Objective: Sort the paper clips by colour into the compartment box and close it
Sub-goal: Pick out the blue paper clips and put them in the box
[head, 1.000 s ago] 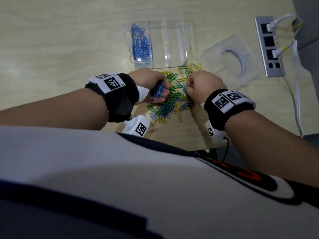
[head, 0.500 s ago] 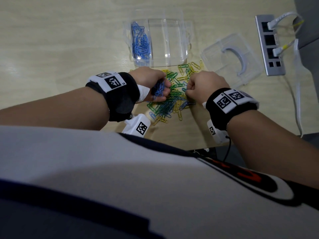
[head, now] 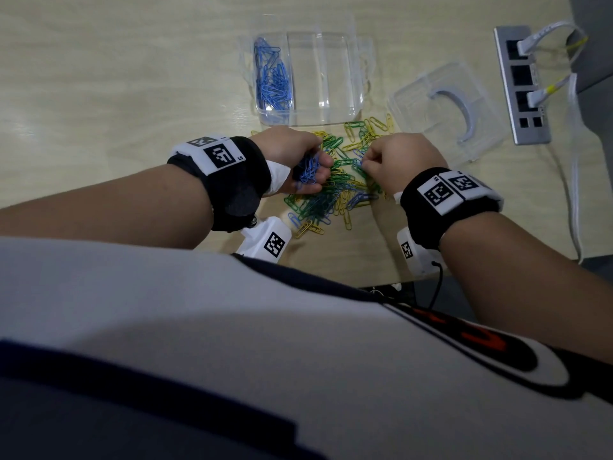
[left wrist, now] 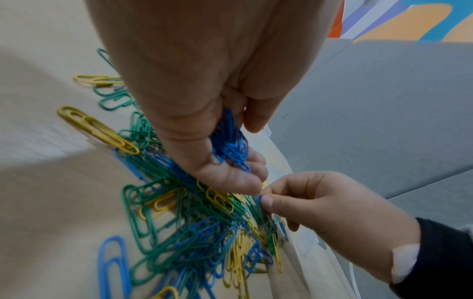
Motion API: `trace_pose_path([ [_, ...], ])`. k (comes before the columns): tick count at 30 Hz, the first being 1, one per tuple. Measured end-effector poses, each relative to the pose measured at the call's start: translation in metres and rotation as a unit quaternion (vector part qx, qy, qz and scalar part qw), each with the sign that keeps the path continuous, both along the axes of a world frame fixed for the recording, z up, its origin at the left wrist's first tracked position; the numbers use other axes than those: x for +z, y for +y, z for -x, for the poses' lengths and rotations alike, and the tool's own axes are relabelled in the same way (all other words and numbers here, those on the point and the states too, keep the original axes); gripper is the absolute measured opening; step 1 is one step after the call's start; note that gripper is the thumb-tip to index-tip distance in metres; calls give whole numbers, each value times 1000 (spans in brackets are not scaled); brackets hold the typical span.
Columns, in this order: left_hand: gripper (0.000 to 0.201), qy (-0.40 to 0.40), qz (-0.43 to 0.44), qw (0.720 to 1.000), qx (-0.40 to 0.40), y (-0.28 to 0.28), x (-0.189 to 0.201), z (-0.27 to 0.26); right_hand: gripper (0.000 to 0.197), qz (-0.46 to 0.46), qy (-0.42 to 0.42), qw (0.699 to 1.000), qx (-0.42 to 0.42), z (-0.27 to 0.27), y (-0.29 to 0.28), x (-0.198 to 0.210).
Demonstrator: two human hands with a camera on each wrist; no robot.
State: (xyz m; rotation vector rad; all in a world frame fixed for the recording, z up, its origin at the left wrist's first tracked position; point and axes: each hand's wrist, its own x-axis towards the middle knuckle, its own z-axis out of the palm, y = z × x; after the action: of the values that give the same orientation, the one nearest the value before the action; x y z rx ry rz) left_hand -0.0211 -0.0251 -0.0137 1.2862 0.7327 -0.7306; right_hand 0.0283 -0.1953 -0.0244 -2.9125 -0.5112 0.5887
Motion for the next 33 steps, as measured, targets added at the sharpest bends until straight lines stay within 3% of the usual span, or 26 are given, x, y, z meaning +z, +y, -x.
trace_pose_path([
  [3, 44, 3, 3, 1000, -4, -2, 0, 0, 16, -85, -23, 996, 5, 1, 3, 6],
  [7, 33, -7, 6, 999, 43, -6, 1, -1, 7, -242, 54, 969, 13, 17, 19, 16],
  [9, 29, -12, 16, 999, 50, -5, 2, -1, 8, -277, 46, 960, -7, 20, 21, 14],
  [11, 40, -8, 24, 1000, 15, -4, 2, 1, 13, -248, -13, 968, -33, 15, 18, 9],
  [14, 48, -2, 20, 1000, -14, -2, 3, 2, 16, -69, -54, 996, -25, 2, 5, 1],
  [21, 46, -1, 4, 1000, -25, 3, 3, 2, 19, 89, -86, 990, 71, -2, 2, -10],
  [30, 47, 0, 4, 999, -32, 3, 4, 2, 23, 91, -46, 992, 69, -1, 6, -7],
  [33, 48, -2, -1, 999, -34, 4, 3, 1, 10, 10, -49, 997, 59, 2, 5, 3],
])
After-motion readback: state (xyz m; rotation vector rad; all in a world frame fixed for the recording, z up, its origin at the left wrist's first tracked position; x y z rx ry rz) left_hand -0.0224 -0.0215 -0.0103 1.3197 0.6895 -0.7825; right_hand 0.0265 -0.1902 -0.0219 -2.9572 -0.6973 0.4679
